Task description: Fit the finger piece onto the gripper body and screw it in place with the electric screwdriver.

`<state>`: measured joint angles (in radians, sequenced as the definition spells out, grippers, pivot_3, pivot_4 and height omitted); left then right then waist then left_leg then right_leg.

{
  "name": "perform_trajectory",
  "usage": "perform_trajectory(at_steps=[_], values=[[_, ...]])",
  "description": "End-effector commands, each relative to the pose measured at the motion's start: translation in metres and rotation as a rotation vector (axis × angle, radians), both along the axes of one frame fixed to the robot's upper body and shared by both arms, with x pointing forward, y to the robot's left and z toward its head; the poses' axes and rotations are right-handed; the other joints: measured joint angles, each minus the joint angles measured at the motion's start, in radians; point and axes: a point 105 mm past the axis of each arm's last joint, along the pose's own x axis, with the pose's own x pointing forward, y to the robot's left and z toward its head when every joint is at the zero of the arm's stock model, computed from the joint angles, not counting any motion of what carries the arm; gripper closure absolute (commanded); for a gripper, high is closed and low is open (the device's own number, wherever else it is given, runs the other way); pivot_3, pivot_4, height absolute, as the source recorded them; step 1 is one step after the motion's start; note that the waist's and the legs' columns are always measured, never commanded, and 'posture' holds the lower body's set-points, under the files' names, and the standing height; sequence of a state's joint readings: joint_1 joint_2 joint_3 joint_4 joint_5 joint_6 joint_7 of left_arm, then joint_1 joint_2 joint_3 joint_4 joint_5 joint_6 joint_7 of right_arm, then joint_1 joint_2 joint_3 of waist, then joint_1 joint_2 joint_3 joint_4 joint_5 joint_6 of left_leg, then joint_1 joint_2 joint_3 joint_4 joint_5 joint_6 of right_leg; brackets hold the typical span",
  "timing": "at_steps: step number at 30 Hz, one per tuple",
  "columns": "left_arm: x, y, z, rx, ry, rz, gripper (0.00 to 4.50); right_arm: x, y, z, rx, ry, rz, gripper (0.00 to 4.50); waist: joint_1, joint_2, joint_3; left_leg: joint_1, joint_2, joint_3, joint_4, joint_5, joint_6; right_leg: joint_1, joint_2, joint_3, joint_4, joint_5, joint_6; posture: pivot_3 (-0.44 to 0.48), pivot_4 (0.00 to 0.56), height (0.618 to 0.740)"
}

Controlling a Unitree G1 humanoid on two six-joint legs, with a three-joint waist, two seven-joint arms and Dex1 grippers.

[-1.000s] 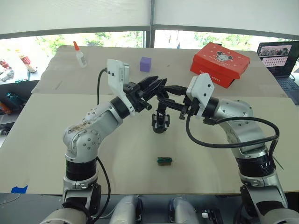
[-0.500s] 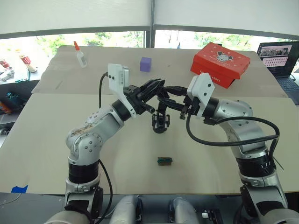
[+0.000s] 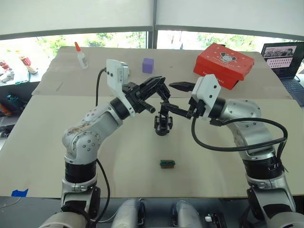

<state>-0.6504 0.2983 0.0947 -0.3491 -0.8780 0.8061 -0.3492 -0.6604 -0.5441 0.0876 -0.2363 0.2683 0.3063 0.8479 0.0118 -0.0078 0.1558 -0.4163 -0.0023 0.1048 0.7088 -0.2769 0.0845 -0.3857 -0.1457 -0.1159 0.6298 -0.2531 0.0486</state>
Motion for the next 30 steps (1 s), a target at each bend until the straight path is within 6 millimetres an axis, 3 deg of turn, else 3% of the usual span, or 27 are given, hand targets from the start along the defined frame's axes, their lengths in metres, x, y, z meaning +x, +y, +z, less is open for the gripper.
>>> perform_trajectory(at_steps=[1,6,10,16,19,22,30], values=[[-0.008,0.002,0.018,0.026,-0.078,-0.101,4.5,-0.012,-0.01,0.032,0.114,0.118,0.083,0.03,0.0,0.0,0.0,0.0,0.0,0.0,0.0,0.0,0.0,0.0,0.0,0.0,0.0,0.0,0.0,0.0,0.15,0.74],[-0.043,0.003,0.012,0.266,-0.079,-0.46,4.5,-0.035,-0.012,0.042,0.089,0.599,0.36,0.03,-0.005,0.001,0.001,0.001,0.001,0.001,-0.002,0.0,0.0,-0.001,0.0,0.0,0.0,0.0,0.0,0.0,0.15,0.74],[-0.044,0.007,0.013,0.339,-0.056,-0.543,4.5,-0.045,-0.004,0.04,0.009,0.795,0.475,0.03,-0.005,0.001,0.001,0.001,0.0,0.002,-0.004,0.0,0.0,-0.001,0.0,0.0,-0.001,0.0,0.0,0.0,0.15,0.74],[-0.037,0.005,0.022,0.338,-0.064,-0.553,4.5,-0.041,0.012,0.029,-0.055,0.816,0.506,0.03,-0.004,0.001,0.001,0.001,0.0,0.004,-0.004,0.0,0.0,-0.002,0.0,0.002,0.0,0.0,0.0,0.0,0.15,0.74],[-0.035,0.004,0.02,0.334,-0.07,-0.531,4.5,-0.039,0.015,0.025,-0.053,0.798,0.495,0.77,-0.004,0.001,0.001,0.001,0.0,0.004,-0.004,0.0,0.0,-0.002,0.0,0.002,0.0,0.0,0.0,0.0,0.15,0.74],[-0.039,0.004,0.018,0.316,-0.063,-0.538,4.5,-0.036,0.016,0.026,-0.032,0.783,0.481,1.81,-0.004,0.001,0.001,0.001,0.0,0.003,-0.004,0.0,0.0,-0.003,0.0,0.002,0.0,0.0,0.0,0.0,0.15,0.74],[-0.039,0.006,0.016,0.309,-0.053,-0.529,4.5,-0.039,0.021,0.03,-0.045,0.753,0.51,1.81,-0.004,0.001,0.001,0.001,0.0,0.003,-0.004,0.0,0.0,-0.003,0.0,0.002,0.0,0.0,0.0,0.0,0.15,0.74]])
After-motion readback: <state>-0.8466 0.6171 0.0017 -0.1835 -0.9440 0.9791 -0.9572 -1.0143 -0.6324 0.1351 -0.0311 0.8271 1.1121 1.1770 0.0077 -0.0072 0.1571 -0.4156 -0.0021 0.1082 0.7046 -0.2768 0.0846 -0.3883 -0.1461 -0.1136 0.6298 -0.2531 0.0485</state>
